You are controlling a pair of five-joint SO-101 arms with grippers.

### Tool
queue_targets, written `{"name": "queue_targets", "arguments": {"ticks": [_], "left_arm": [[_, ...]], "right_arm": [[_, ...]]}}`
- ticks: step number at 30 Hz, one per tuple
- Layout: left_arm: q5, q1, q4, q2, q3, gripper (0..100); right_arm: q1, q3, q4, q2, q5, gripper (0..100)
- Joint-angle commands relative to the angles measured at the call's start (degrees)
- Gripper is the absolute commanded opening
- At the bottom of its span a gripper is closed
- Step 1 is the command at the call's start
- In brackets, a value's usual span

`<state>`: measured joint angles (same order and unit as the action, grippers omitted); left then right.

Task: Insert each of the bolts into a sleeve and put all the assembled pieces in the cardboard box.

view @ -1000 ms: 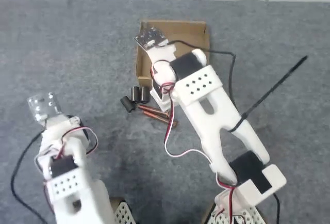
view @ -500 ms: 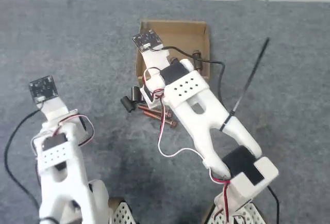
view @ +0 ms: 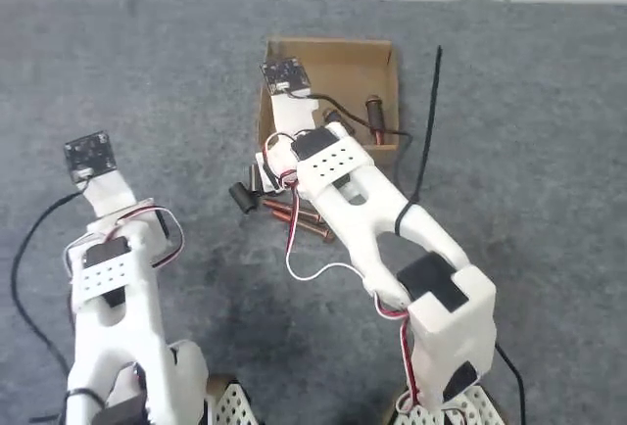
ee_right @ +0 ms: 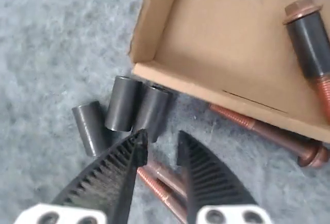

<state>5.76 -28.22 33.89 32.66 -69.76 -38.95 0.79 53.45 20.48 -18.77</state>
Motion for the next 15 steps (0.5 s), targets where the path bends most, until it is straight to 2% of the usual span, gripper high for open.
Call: {"name": "queue_targets", "arguments": {"ticks": [1, 15], "left_arm": [[0.35, 0.53, -1.85, 0.00, 2.59, 1], [0.26, 0.62, -1.85, -0.09, 2.59, 1]], "right_arm": [[-1.27, 2.81, -1.10, 0.48, -1.23, 10.2], [-2.77, 14.42, -0.57, 12.88, -1.14, 10.2]]}}
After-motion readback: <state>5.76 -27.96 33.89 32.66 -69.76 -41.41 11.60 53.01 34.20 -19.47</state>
